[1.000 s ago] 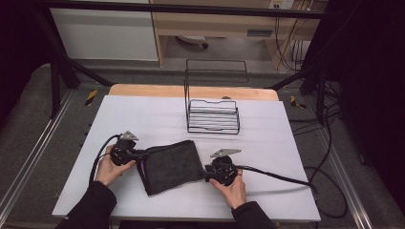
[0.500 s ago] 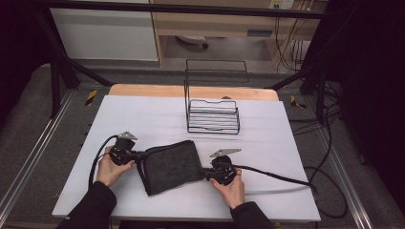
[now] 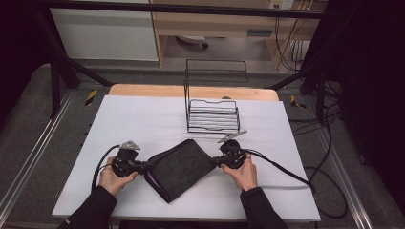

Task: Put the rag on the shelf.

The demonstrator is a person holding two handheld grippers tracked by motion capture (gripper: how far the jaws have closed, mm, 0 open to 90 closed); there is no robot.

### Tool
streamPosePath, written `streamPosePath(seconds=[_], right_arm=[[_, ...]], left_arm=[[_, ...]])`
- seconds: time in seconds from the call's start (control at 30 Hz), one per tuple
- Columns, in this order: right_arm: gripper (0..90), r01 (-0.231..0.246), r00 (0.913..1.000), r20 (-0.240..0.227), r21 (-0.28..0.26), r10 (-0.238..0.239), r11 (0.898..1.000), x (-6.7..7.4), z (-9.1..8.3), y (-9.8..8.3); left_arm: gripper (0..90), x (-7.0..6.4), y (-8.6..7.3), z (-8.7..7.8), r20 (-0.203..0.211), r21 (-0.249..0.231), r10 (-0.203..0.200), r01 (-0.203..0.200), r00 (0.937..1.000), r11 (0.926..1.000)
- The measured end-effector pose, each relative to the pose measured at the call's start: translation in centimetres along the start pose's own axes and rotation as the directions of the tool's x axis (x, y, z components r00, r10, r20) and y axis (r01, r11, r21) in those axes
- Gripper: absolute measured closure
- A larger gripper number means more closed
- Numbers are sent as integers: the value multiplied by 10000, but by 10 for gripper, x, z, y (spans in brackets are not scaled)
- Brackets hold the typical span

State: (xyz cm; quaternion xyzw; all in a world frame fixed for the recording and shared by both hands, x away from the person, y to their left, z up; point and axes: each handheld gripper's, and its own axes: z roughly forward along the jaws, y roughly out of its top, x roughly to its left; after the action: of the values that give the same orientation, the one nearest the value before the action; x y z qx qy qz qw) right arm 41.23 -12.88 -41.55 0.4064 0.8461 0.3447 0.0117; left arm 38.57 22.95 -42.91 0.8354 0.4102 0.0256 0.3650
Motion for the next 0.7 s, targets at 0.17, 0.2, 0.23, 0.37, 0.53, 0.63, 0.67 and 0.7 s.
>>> streamPosePath(seconds=[0.17, 0.2, 0.23, 0.37, 0.53, 0.63, 0.67, 0.7], right_arm=[[853, 488, 9984, 269, 223, -494, 9986, -9, 3, 9], [852, 582, 9975, 380, 241, -591, 9980, -11, 4, 10], [849, 874, 9942, 619, 107, -879, 9961, -14, 9, 12], [820, 1013, 9892, 1058, 41, -1012, 9948, -12, 17, 7], [466, 886, 9861, 1543, -1715, -620, 9812, 0, 1, -13], [369, 864, 9899, 1289, -2144, -595, 9729, 16, -6, -26], [365, 829, 9919, 1131, -2241, -586, 9710, 20, -7, -29], [341, 704, 9952, 837, -2398, -517, 9683, 27, -6, -35]], left_arm=[[837, -17, -3, 3, -3, 79, 357, -357, 9994, 9993], [837, -19, -3, 3, 22, 85, 396, -396, 9992, 9992], [834, -21, -3, 4, 11, 32, 395, -395, 9992, 9992], [824, -24, -4, 3, -300, -40, 816, -818, 9962, 9966], [776, -24, -4, 2, -413, -60, 1086, -1090, 9932, 9940], [728, -23, -5, 3, -506, 89, 1127, -1124, 9923, 9936], [715, -23, -5, 4, -521, 91, 1098, -1095, 9926, 9939], [704, -23, -6, 5, -579, 211, 1148, -1137, 9917, 9933]])
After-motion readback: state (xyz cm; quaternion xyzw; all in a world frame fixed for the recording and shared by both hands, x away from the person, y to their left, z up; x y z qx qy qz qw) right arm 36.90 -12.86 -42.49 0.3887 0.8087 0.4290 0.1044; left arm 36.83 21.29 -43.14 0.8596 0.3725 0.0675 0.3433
